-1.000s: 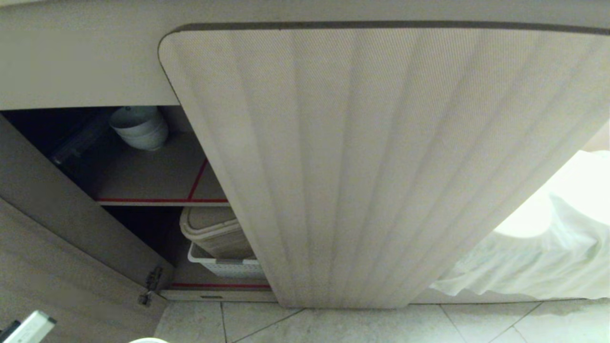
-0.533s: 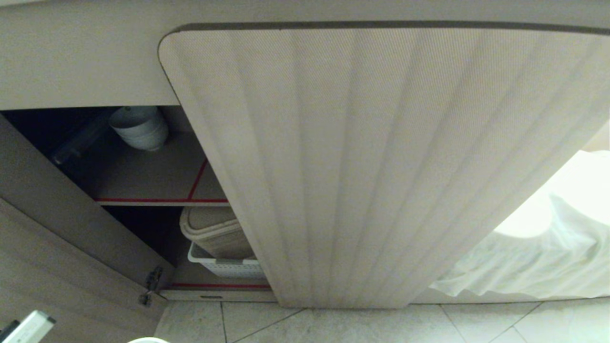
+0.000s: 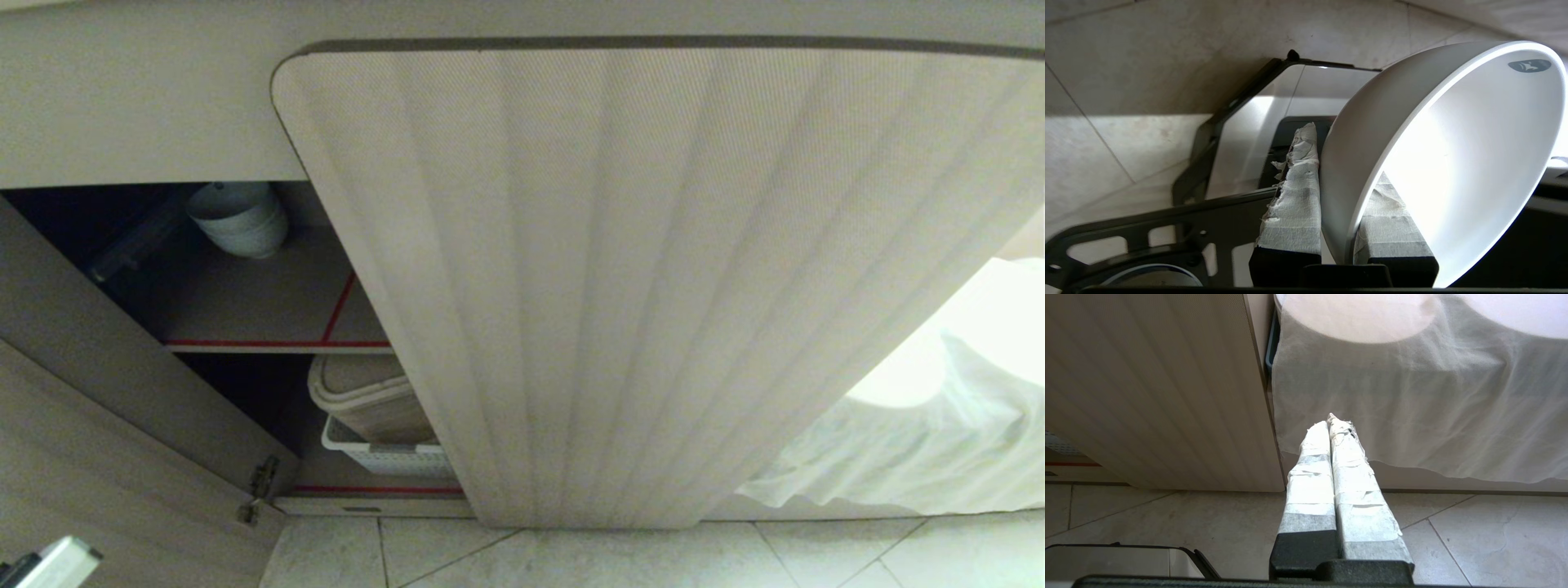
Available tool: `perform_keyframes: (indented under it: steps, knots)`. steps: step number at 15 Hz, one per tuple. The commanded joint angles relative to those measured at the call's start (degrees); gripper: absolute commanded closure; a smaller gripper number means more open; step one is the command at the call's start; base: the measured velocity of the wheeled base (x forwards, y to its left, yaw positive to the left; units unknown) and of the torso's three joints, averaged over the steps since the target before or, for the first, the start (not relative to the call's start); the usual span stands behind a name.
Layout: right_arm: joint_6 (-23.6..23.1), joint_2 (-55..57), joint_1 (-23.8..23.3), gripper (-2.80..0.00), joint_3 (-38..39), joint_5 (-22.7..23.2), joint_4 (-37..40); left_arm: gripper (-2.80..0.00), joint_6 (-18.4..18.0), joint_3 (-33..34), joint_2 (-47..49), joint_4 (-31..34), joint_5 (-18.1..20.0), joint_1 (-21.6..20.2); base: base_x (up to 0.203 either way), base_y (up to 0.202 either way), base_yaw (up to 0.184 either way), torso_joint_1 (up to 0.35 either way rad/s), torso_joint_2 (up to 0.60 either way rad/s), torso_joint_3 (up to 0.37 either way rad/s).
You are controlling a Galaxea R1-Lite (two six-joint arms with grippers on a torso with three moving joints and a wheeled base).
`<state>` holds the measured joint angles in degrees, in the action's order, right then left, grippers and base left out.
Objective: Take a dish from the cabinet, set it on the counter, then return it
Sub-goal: Place it on the table
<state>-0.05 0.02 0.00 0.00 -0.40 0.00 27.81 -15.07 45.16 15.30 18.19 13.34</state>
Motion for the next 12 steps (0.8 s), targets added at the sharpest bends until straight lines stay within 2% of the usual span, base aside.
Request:
perform_keyframes:
  steps: [1, 5, 12]
  knots:
    - [-0.03, -0.02, 0.00, 0.00, 0.00, -0.02, 0.00, 0.00, -1.81, 0.21, 0.54, 0.55, 0.00, 0.11, 0.000, 0.000, 0.000, 0.000, 0.00, 0.000]
    - [-0.03, -0.02, 0.07, 0.00, 0.00, 0.01, 0.00, 0.00, -3.02, 0.13, 0.54, 0.70, -0.08, 0.11, 0.000, 0.000, 0.000, 0.047, -0.21, -0.215]
    - [-0.03, -0.02, 0.00, 0.00, 0.00, -0.04, 0.00, 0.00, -3.02, -0.05, 0.54, 0.70, -0.17, 0.11, 0.000, 0.000, 0.000, 0.176, -0.49, -0.292]
